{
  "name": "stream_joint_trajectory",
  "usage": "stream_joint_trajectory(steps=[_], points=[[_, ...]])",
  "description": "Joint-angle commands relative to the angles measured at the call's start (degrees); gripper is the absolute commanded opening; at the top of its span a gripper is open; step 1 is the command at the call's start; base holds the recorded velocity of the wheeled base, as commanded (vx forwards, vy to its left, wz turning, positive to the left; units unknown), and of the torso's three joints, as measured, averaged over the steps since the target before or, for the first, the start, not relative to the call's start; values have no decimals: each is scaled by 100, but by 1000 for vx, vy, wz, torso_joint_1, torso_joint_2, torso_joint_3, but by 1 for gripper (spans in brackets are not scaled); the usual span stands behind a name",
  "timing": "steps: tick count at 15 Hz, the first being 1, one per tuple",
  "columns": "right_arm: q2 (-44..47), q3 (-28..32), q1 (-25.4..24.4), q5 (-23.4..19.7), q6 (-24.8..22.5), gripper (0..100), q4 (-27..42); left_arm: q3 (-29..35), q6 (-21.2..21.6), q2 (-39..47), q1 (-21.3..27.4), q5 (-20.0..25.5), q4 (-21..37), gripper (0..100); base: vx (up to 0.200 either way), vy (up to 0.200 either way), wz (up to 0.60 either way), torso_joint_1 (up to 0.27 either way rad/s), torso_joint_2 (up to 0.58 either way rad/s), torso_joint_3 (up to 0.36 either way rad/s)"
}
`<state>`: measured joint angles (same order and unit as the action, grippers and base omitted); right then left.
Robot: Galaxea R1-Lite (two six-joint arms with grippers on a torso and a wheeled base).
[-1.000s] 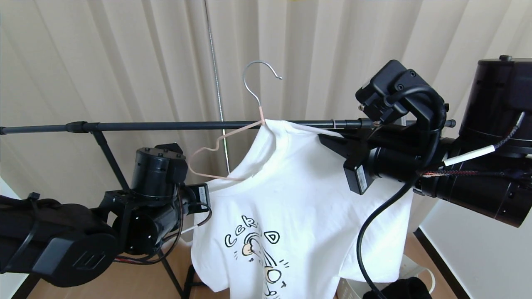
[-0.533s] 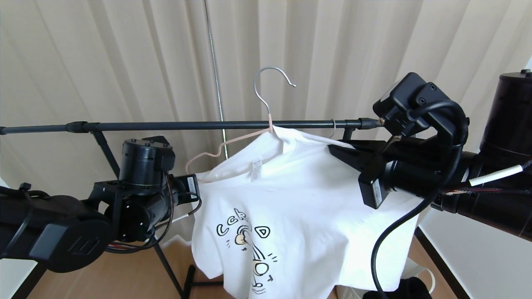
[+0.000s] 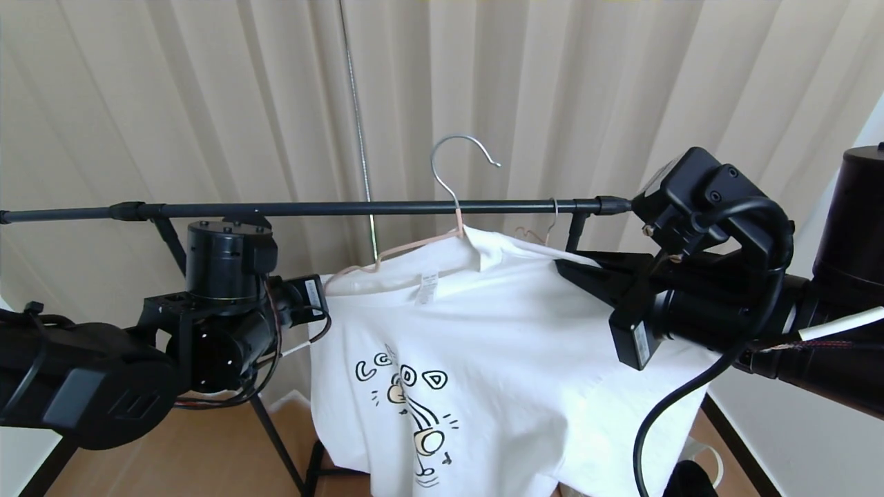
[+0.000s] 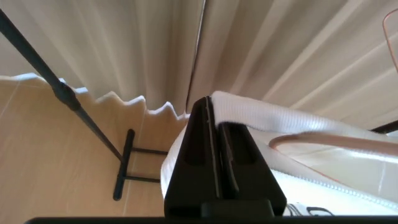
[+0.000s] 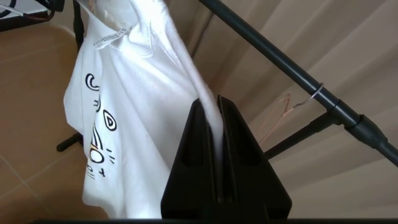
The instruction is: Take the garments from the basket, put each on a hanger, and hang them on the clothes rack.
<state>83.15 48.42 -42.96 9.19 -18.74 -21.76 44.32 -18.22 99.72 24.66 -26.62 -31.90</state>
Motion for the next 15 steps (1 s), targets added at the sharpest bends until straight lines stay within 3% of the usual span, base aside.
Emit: stream_joint_trajectory(steps=[1, 4, 5, 8, 15], points=[[52, -52, -2, -14, 2, 0, -4, -73, -6, -198, 118, -1, -27, 0, 0, 0, 0, 0, 0, 0], [149, -114, -2, -5, 28, 0, -12, -152, 30, -506, 443, 8, -18, 0, 0, 0, 0, 0, 0, 0], [175, -149, -19, -5, 169, 0, -30, -275, 223, -664, 610, -1, -27, 0, 0, 0, 0, 0, 0, 0], [157, -500, -63, 39, 459, 0, -513, -363, 293, -893, 1102, -9, -18, 0, 0, 0, 0, 0, 0, 0], [8, -1573, -63, -14, 749, 0, -1823, -284, 1330, -910, 1348, -18, -18, 0, 0, 0, 0, 0, 0, 0]])
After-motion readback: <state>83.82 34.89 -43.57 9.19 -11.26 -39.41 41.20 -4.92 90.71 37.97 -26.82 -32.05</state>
